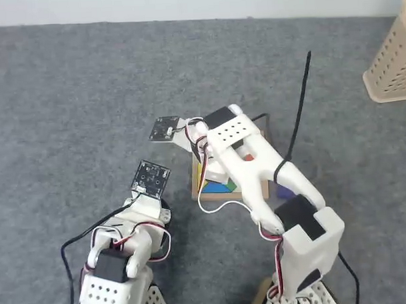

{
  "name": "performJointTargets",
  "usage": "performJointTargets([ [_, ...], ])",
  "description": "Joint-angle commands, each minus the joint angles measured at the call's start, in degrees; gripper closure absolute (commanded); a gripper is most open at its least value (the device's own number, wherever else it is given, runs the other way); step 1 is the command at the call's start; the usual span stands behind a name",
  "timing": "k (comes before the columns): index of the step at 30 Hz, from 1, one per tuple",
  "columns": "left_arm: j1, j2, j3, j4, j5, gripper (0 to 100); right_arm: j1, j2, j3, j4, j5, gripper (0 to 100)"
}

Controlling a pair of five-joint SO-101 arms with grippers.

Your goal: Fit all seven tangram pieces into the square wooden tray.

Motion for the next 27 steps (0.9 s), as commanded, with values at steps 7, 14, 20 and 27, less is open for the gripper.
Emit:
performJointTargets([
  [7,0.18,-1.14,-1.1,0.35,0.35,99,11.74,-5.76,-0.7,4.18,-21.45,98.6],
  [14,0.18,-1.14,-1.1,0.35,0.35,99,21.93,-15.43,10.29,-1.89,-28.4,96.8],
  [20,0.18,-1.14,-1.1,0.35,0.35,99,20.97,-22.2,16.88,-2.95,-30.77,96.4],
  [27,0.18,-1.14,-1.1,0.35,0.35,99,24.04,-22.73,21.63,-8.04,-30.77,96.8],
])
